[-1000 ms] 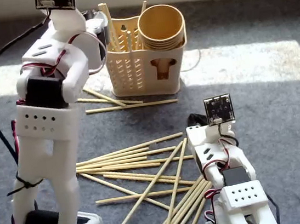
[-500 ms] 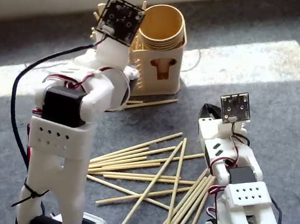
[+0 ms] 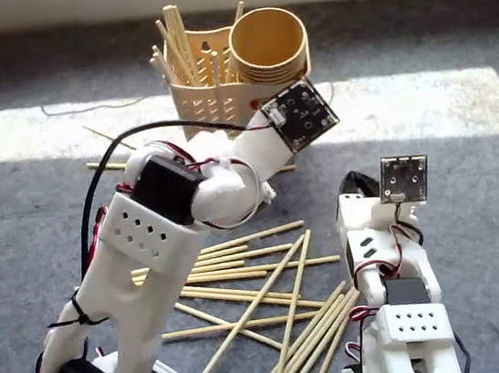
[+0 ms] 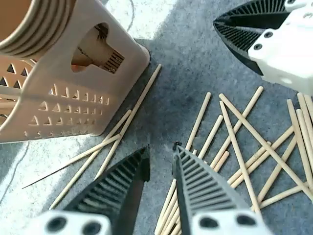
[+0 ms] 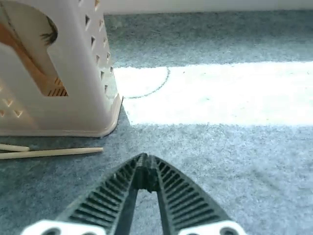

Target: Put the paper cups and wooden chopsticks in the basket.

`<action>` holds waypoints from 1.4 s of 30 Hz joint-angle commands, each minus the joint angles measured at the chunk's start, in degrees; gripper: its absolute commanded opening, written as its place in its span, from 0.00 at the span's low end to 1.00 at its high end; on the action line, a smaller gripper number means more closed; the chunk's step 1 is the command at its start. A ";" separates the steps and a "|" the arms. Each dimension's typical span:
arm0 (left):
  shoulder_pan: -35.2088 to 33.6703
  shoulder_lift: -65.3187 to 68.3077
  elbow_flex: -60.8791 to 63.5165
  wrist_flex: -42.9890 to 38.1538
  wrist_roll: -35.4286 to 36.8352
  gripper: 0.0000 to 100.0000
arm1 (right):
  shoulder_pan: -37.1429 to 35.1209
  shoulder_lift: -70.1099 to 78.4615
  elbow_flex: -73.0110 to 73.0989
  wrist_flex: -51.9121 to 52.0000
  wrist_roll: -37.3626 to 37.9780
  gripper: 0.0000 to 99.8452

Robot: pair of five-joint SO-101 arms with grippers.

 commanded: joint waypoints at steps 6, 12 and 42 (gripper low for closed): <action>0.57 -1.63 17.54 -16.09 -0.44 0.09 | 1.27 -0.84 -0.48 -1.80 -1.67 0.01; 0.40 -0.57 26.15 -24.00 -0.35 0.12 | 1.27 -0.84 -0.48 -1.80 -1.67 0.01; 0.84 34.51 15.87 -27.78 -0.79 0.08 | 0.92 -0.66 -0.48 -1.80 -1.41 0.01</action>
